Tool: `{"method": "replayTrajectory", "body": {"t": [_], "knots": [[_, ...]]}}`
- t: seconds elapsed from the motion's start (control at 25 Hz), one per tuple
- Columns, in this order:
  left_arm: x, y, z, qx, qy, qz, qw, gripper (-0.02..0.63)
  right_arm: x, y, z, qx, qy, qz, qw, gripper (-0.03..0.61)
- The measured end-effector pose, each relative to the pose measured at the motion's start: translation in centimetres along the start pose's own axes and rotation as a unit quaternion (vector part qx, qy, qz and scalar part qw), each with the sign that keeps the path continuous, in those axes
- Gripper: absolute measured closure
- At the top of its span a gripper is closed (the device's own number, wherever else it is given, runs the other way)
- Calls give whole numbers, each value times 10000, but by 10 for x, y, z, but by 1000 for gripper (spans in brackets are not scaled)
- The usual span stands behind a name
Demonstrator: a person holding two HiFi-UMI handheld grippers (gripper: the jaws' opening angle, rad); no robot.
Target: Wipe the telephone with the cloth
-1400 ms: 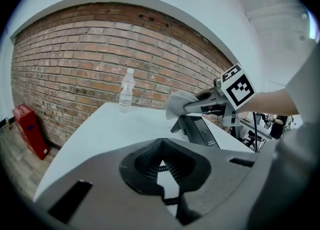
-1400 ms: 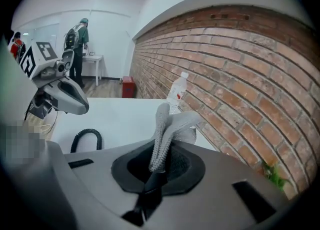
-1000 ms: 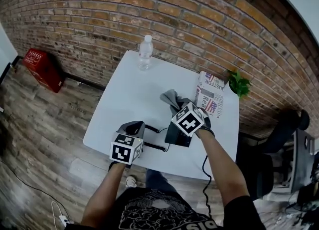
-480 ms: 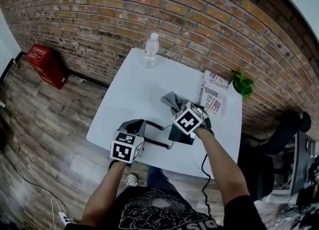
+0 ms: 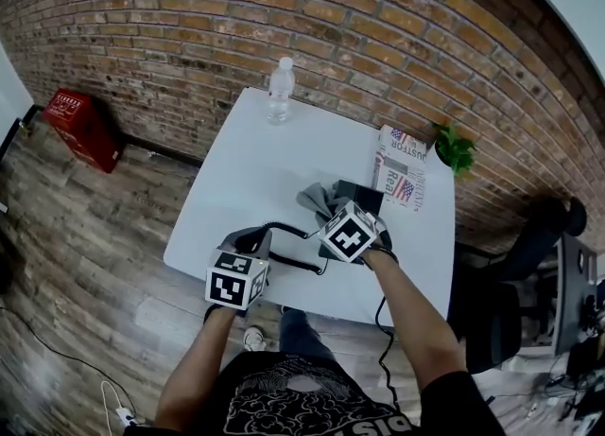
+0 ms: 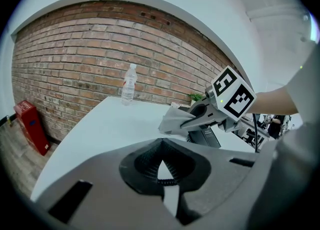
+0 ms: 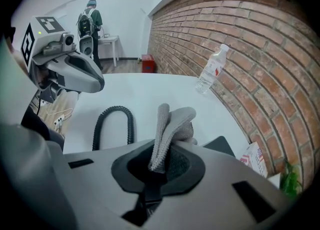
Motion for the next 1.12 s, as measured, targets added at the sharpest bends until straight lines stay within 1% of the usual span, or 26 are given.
{"method": "replayTrajectory", "body": {"t": [0.24,0.8,0.96,1.12], "knots": [[10,-12,-5,96,122,114,9998,607,12,18,-6,18,34,133,9999,566],[39,-24,-27,215,223,99,9995,609,32,60,-20,40,62,676,9977,566],[46,-26,-32,208,249,105,9994,609,39,74,-25,9,28,941,9956,567],[48,-29,-34,232,267,135,9993,608,43,86,-27,-56,16,1073,9942,566]]}}
Point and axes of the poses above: the fingertips, and each gripper's own axes: z forward along the fingers, y to its left, x out of its underside, the point moved 1 cm from there along -z, backward along the fingers, and after that the axes turned 13 degrees about x, right-handed, at the moved point
